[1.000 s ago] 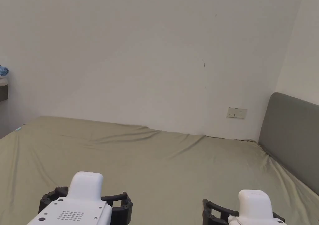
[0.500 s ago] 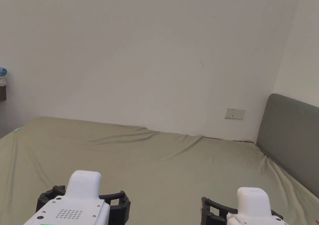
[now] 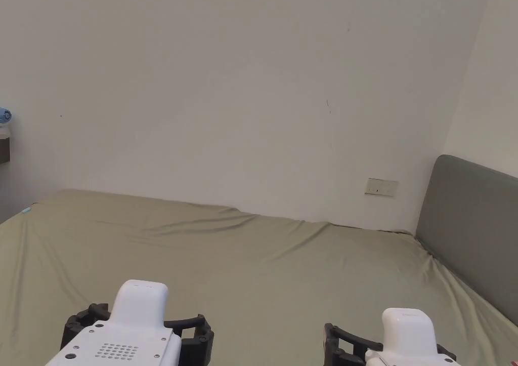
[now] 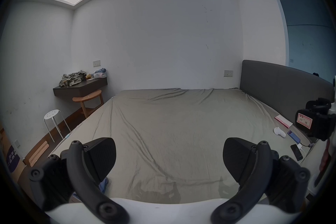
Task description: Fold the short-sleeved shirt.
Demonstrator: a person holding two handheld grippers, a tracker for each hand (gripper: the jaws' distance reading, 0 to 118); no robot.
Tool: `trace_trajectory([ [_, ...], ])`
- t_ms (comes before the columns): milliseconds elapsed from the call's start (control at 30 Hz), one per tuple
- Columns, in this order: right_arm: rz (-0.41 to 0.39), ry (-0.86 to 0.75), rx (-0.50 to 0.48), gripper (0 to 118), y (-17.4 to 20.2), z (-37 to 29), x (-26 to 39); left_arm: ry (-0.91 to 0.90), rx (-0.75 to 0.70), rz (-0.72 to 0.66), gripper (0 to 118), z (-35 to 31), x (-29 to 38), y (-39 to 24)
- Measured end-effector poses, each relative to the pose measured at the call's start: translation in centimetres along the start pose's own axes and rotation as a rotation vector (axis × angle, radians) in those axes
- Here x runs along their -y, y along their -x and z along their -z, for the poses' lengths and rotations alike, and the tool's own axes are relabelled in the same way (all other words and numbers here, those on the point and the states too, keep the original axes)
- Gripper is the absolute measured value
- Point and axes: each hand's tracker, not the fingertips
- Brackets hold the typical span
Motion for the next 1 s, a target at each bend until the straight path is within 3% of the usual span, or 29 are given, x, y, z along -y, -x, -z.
trace_trajectory([
  [267, 0.031, 0.013, -0.047, 99, 0.0, 0.4, -0.4, 0.020, -0.002, -0.014, 117, 0.2, 0.3, 0.1],
  [367, 0.021, 0.035, -0.124, 99, 0.1, 0.4, -0.7, 0.020, -0.003, -0.015, 117, 0.2, 0.4, 0.2],
  [533, 0.091, 0.066, -0.151, 99, 0.2, 0.3, -1.2, 0.017, -0.009, -0.016, 117, 0.0, 0.1, 0.3],
  [700, 0.099, 0.089, 0.007, 99, 0.5, 0.7, -1.8, 0.014, -0.014, -0.026, 117, -0.2, -0.3, 0.5],
  [833, 0.208, 0.096, -0.075, 99, -0.9, 0.7, -2.2, 0.005, -0.013, -0.022, 117, -0.1, -0.4, 1.0],
  [1000, 0.157, 0.051, -0.011, 99, -0.4, -0.2, -2.3, 0.002, -0.011, -0.024, 117, 0.3, -0.5, 1.1],
])
